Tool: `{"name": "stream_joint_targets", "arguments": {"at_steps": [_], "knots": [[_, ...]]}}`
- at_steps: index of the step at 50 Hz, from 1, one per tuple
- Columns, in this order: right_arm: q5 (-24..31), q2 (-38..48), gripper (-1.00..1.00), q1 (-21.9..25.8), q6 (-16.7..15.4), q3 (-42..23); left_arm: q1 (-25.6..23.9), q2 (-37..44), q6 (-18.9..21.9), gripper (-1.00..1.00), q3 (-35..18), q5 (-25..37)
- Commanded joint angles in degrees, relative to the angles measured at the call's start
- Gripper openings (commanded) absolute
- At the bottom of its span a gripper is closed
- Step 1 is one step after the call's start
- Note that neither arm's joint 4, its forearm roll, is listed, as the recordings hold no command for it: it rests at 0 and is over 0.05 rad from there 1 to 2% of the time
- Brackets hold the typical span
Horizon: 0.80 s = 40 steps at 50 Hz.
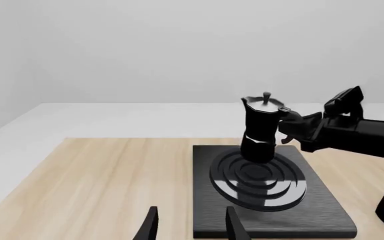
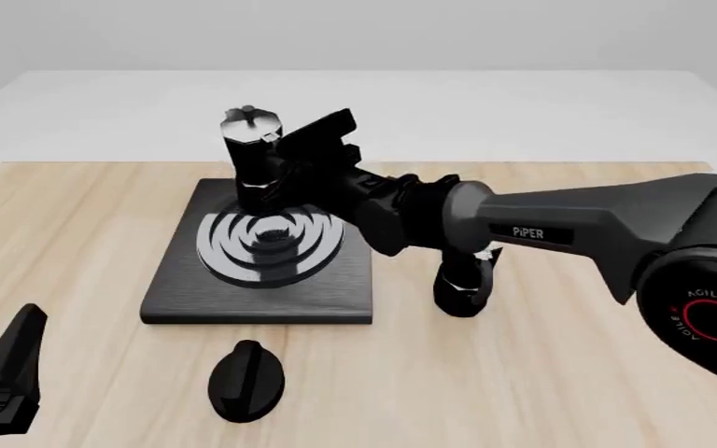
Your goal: Put the right moka pot on the stove.
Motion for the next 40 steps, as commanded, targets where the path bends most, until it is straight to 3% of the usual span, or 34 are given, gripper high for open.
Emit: {"name": "stream_joint_targets", "arguments": {"at_steps": [1,40], "knots": [[-0.38,0.51,-1.00,-0.86,-0.19,-2.57,0.00,0.00,0.00,1.00,0.00,0.00],[-3.52,5.93,-1.00,-1.08,1.90,-2.70,-0.01,0.00,-0.02,1.00,0.00,0.00]]}}
